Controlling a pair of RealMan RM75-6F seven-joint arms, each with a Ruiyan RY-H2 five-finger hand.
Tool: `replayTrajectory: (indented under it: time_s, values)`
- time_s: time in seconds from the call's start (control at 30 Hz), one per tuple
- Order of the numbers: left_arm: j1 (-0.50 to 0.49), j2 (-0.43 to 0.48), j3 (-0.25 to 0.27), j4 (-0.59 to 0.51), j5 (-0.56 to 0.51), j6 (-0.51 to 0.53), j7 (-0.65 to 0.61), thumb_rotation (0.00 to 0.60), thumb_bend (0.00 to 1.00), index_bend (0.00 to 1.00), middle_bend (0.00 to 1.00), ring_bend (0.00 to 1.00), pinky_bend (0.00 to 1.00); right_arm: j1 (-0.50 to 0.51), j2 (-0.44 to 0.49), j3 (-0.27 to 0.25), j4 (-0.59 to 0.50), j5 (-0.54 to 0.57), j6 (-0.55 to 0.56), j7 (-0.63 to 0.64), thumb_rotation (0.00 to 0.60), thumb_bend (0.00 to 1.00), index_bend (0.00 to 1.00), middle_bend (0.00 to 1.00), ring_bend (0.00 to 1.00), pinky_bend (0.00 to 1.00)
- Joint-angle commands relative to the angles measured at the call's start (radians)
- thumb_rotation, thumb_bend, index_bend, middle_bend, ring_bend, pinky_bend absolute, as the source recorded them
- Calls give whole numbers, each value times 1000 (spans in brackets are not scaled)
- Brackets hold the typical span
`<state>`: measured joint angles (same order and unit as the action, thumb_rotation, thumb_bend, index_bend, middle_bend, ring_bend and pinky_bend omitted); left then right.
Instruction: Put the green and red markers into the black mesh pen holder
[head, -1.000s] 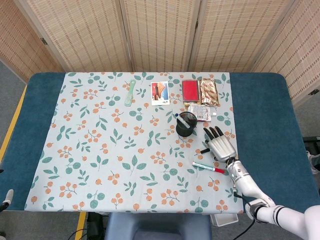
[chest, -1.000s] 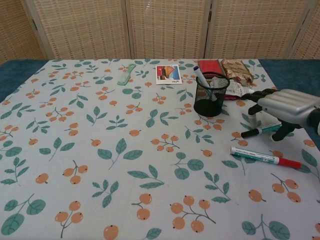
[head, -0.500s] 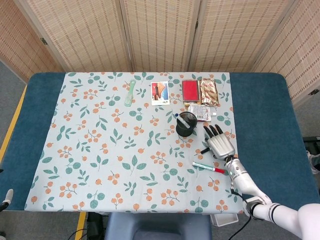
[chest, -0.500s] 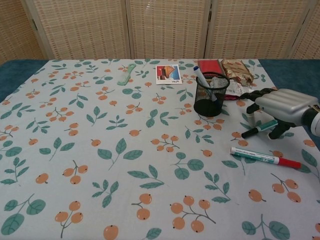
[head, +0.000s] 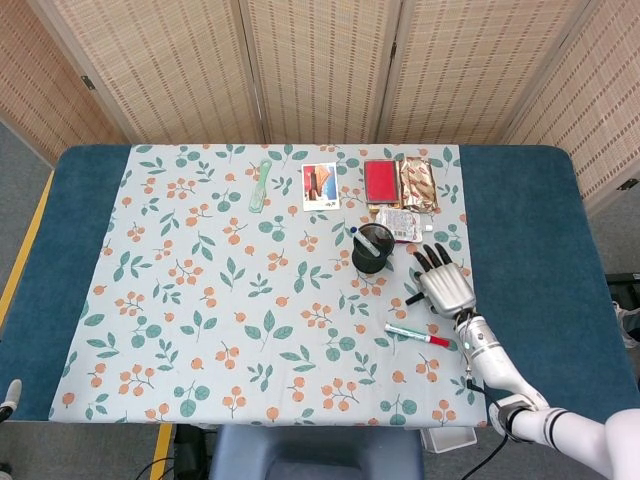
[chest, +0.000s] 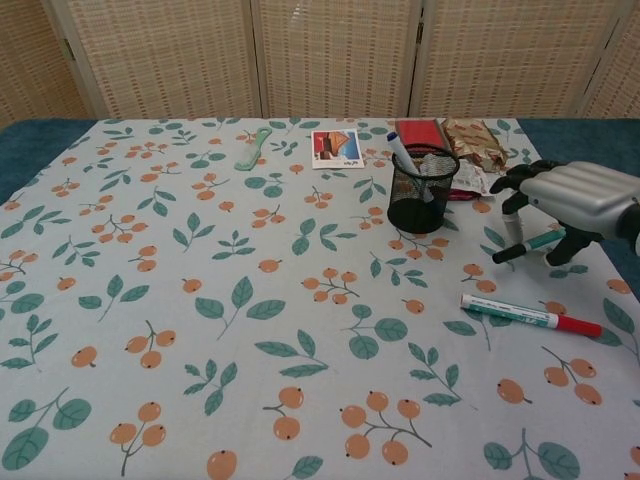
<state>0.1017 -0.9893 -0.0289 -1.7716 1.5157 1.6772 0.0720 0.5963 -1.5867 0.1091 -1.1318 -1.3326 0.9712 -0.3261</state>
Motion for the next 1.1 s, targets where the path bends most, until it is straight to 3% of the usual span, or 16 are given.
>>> replayTrajectory:
  time_s: [0.03,0.27,0.43,0.57,0.7,0.87,1.1]
  values:
    - [-2,-2,-1,0,-2,-4,3,600,399,0,291,143,288,-38,122,14,-176,-57,123,26,600,325,641,112,0,0]
    - [-2,-9,2,-6,0,-7,23,600,399,0,291,143,289,-75,313,101,-513,-33,204,222,600,319,645,121,0,0]
    - [-2,-10,1,-6,-3,-9,24,600,399,0,291,143,289,-51,318,204,-587,82,162,441,600,319,647,124,0,0]
    - [-4,-7,1,-5,-9,-16,18,600,399,0,291,144,289,-14,200,257,-494,143,160,563,600,315,647,124,0,0]
    - [-8,-3,-1,-3,-19,-28,8,600,399,0,291,144,289,28,41,274,-329,167,213,542,600,323,648,124,0,0]
    - [-8,7,-2,-4,-23,-31,-13,600,399,0,291,145,289,78,-149,283,-132,161,232,620,600,330,647,125,0,0]
    - [4,20,4,-6,-10,-13,-41,600,400,0,291,145,289,141,-279,302,60,149,179,740,600,323,647,125,0,0]
